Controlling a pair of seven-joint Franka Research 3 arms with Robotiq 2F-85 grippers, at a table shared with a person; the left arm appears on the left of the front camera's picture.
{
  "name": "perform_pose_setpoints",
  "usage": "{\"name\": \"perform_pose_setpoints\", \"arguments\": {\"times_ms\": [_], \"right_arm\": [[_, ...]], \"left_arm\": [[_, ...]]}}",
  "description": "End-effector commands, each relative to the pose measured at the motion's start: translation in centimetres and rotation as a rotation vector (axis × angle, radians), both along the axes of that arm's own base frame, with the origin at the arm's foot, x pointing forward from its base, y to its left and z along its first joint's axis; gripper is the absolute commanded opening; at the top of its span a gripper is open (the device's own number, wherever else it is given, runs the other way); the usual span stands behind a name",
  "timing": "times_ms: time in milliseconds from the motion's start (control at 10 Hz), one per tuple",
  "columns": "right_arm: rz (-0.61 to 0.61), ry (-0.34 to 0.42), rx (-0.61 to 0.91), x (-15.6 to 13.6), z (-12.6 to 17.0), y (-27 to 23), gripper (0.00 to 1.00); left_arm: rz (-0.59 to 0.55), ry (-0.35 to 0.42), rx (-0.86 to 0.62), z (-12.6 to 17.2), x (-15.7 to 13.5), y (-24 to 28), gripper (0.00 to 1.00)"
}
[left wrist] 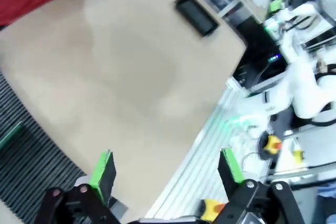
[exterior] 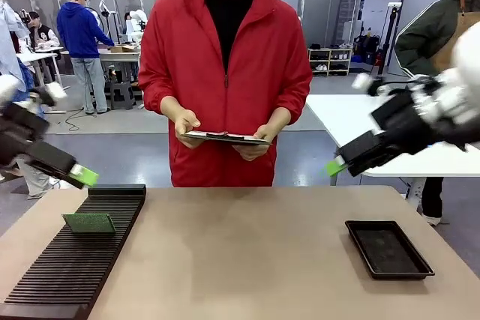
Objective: Inspect the PCB.
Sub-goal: Pick up the Blank PCB and present it to the human.
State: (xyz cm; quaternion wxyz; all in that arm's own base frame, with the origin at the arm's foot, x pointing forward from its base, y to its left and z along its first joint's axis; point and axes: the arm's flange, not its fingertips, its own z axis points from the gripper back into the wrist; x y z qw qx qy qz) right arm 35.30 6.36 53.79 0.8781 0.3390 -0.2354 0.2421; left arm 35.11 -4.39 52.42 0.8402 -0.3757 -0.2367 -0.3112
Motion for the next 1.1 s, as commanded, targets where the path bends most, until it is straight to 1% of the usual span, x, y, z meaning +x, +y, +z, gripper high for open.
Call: {"name": "perform_pose_setpoints", "arguments": {"times_ms": [0,100,200,300,400,500,600,700,900,1000], "right_arm": [[-0.09,0.053,0.232,-2.4,-0.9,-6.4,1.0],[-0.082,0.065,0.324,-4.6,-1.3,-9.3,1.0],[-0.088,0.088,0.377,-7.1,-2.3,-12.1,1.0],[-0.118,0.116,0.404,-8.8,-3.5,-14.3,1.0],[-0.137,0.122,0.436,-10.3,-4.8,-16.0,1.0],[-0.149,0.13,0.483,-11.4,-6.3,-17.4,1.0],[-0.208,0.149,0.527,-12.3,-7.9,-18.8,1.0],[-0.236,0.15,0.551,-12.7,-9.0,-19.6,1.0],[-0.257,0.132,0.58,-13.2,-9.5,-19.9,1.0],[-0.315,0.138,0.57,-12.8,-9.7,-19.8,1.0]], "left_arm": [[0.009,0.018,-0.255,-0.8,-2.6,5.6,1.0],[0.079,-0.012,-0.382,-1.0,-4.3,9.0,1.0],[0.17,-0.001,-0.501,-1.7,-6.2,12.9,1.0],[0.252,0.047,-0.568,-2.3,-7.5,15.7,1.0],[0.313,0.05,-0.606,-2.6,-8.7,18.2,1.0],[0.352,0.063,-0.58,-3.1,-9.7,20.3,1.0],[0.44,0.093,-0.595,-3.8,-10.6,22.7,1.0],[0.507,0.121,-0.6,-4.7,-11.2,24.3,1.0],[0.568,0.123,-0.612,-5.5,-12.2,25.7,1.0],[0.605,0.139,-0.615,-6.0,-12.5,26.1,1.0]]}}
